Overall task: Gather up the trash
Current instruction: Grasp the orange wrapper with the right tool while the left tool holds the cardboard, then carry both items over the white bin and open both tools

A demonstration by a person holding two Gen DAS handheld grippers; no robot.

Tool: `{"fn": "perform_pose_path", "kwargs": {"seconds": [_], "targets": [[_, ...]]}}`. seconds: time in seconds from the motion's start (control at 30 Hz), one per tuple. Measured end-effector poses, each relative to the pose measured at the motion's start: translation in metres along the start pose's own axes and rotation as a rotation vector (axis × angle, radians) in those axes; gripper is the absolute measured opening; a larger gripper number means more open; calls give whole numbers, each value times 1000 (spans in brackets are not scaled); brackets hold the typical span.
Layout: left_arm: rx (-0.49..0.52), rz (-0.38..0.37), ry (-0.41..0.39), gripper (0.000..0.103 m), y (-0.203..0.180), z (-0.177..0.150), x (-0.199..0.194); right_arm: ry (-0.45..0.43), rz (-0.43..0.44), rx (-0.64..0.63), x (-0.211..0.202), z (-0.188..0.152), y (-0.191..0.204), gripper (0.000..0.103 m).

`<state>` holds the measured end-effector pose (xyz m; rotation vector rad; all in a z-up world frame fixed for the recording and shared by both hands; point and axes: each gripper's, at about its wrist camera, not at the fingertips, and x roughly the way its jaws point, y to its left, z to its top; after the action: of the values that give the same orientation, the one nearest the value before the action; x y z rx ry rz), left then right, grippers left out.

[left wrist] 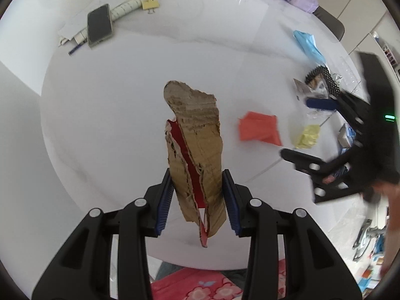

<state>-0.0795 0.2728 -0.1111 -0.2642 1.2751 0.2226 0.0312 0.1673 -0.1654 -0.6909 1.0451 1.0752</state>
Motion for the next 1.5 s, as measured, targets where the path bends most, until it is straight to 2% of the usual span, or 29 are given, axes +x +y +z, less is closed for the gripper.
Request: {"fn": "perform_pose_path", "kwargs": {"seconds": [0.07,0.17,0.27,0.33,0.37,0.47,0.53,0.63,0.7,0.8,0.87,1.0,1.07,1.13,1.17,1.23,1.33,1.43,1.5], "targets": [[-5,-11,3,38,18,4,3,47,-10,-87,21,15,6,101],[-13,-12,7,38,24,10,13,116,-15,-167,42,26,11,90],[-12,-19,4,38,33,12,12,172,-32,-218,55,28,13,72],[-1,-23,-4,38,38,13,11,210,-31,-220,62,28,12,51],[4,-25,-8,38,38,13,12,202,-10,-207,61,26,9,46],[32,-28,-14,38,34,18,11,200,-4,-147,58,27,1,41],[63,-31,-16,38,26,22,11,182,16,-58,52,27,-8,38],[128,-33,-38,38,9,28,4,108,43,88,30,23,-22,38],[191,-42,-57,38,-10,30,-3,24,52,234,0,9,-35,38],[309,-75,-76,38,-52,27,-13,-89,23,427,-50,-30,-49,38],[378,-103,-81,38,-80,24,-18,-148,-20,546,-85,-70,-55,38],[569,-221,-68,38,-170,3,-28,-217,-124,762,-151,-165,-56,39],[672,-283,-52,38,-221,-15,-30,-217,-194,862,-183,-219,-58,39],[751,-329,-28,38,-263,-31,-30,-177,-288,954,-212,-278,-63,39],[817,-372,-3,39,-295,-46,-29,-169,-316,988,-221,-300,-61,39],[906,-409,25,39,-340,-68,-28,-156,-367,1072,-241,-353,-59,39],[1024,-455,66,39,-402,-103,-26,-142,-421,1178,-259,-430,-53,39],[1121,-501,133,40,-461,-144,-14,-138,-443,1248,-262,-474,-45,39],[1161,-486,162,40,-492,-165,-2,-134,-439,1297,-264,-507,-45,39]]}}
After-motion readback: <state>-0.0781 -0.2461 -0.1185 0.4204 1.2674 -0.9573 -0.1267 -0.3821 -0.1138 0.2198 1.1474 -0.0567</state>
